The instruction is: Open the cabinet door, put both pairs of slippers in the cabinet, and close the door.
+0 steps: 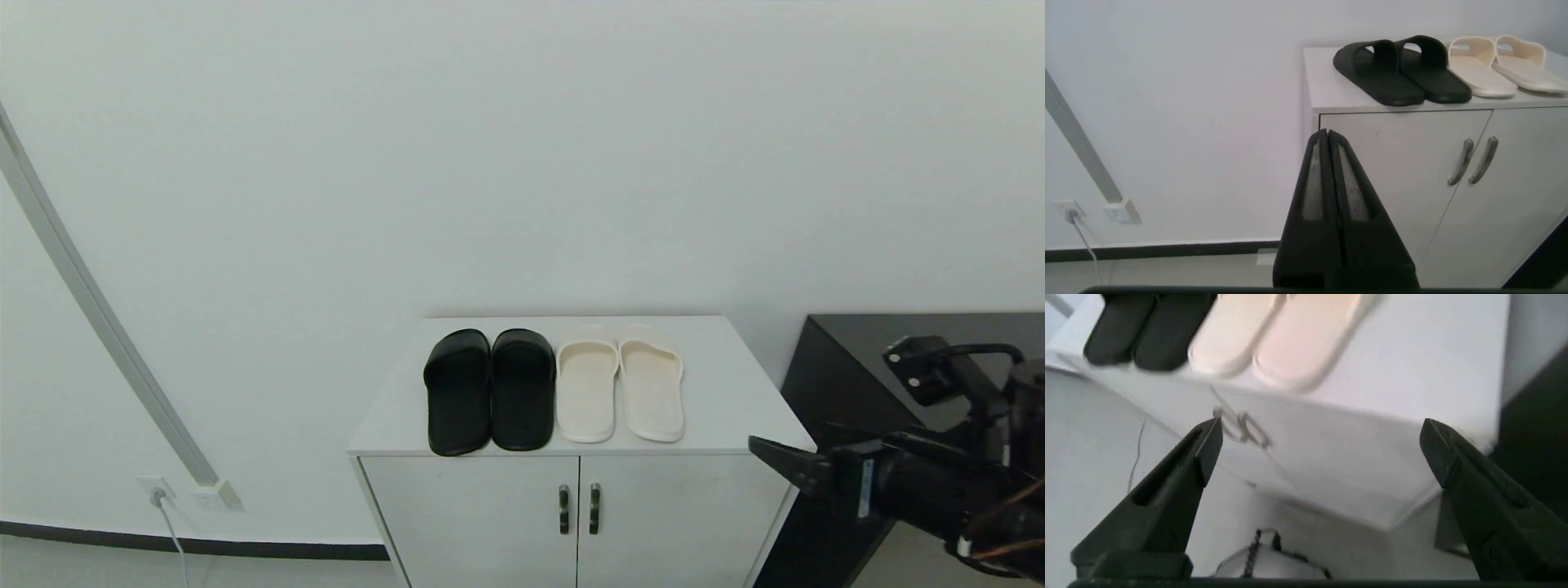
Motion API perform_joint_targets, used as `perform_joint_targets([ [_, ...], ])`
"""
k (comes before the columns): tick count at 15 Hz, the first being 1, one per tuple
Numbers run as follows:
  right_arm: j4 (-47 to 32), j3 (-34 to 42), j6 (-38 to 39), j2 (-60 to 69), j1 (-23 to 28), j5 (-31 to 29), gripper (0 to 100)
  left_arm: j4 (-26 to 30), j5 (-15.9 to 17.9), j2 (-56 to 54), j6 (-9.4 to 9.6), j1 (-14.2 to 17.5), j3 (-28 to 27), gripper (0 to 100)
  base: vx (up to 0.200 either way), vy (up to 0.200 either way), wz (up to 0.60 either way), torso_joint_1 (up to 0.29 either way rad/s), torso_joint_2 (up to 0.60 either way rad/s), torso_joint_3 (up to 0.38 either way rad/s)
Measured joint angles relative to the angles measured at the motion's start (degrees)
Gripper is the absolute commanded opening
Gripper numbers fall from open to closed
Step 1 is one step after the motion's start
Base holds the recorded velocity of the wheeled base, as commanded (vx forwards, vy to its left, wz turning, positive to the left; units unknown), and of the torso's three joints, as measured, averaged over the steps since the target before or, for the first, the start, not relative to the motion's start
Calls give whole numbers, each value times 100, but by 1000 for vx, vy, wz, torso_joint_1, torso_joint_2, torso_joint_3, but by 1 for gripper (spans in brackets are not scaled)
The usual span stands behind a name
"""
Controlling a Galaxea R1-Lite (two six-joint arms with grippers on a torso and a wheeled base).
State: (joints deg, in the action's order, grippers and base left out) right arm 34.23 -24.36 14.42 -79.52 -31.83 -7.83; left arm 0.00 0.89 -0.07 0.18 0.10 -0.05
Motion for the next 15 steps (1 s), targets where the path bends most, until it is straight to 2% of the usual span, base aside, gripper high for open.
perform_joint_targets([
  [4,670,-825,44,-1351,-466,-870,100,0,0,0,0,0,0,0,0,0,0,0,0,0],
  [10,707,-2428,41,-2877,-944,-2249,100,0,0,0,-5,-2,5,0,0,0,0,0,0,0],
  [15,514,-3545,154,-3889,-1017,-2523,100,0,0,0,-2,-7,5,0,0,0,0,0,0,0],
])
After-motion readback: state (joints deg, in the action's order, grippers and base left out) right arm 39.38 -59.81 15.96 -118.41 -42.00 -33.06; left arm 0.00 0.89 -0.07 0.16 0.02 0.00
